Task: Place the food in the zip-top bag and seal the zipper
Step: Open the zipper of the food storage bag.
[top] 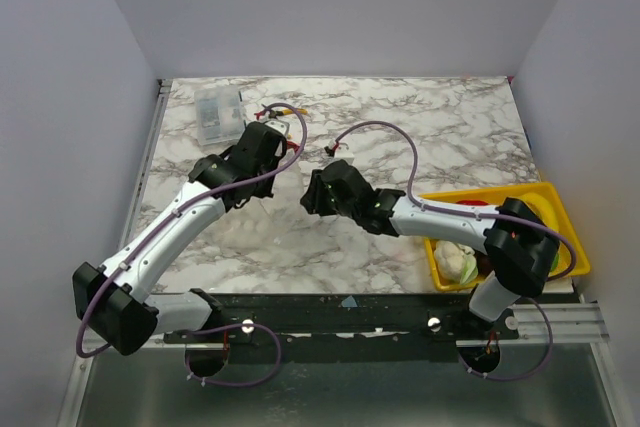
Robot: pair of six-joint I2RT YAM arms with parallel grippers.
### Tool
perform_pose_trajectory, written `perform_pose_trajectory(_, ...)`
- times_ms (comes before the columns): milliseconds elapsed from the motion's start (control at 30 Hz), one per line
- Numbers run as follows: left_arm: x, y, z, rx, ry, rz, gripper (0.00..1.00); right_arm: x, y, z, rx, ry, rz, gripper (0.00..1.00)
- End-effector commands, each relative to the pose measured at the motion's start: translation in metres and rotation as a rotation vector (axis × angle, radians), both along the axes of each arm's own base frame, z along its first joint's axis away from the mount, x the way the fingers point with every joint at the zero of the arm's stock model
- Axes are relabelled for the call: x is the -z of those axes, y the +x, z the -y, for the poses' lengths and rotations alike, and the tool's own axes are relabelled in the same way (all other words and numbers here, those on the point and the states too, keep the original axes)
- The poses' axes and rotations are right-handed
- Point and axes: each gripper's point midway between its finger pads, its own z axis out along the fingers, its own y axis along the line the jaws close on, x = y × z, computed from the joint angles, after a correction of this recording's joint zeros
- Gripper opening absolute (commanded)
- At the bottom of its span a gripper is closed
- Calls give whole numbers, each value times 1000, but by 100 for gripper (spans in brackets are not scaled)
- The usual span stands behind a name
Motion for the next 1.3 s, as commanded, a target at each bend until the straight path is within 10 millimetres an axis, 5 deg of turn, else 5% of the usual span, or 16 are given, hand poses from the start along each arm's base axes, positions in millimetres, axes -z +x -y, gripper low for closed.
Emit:
perform_pose_trajectory(0,-9,19,5,5,2,75,0,-33,7,16,21,-66,95,41)
perform_pose_trajectory(167,-2,19,1,3,11,104,0,-51,11,43,85,-133,145,56)
perform_pose_trajectory(300,2,13,8,39,-34,100,0,-47,11,80,179,-201,151,60)
perform_pose_trajectory(433,0,9,10,62,-52,98,0,-38,14,137,355,-278,116,60)
perform_pose_trajectory(600,-7,2,14,88,-101,108,0,-24,15,238,640,-411,37,62)
perform_pose_trajectory(733,-13,-3,16,109,-138,117,0,-31,5,302,841,-434,4,65)
perform_pose_trajectory(833,-16,-6,18,118,-161,122,0,-51,-7,334,970,-447,39,83)
perform_pose_trajectory(1267,-23,-13,22,145,-212,126,0,-37,-44,388,1186,-477,-153,80)
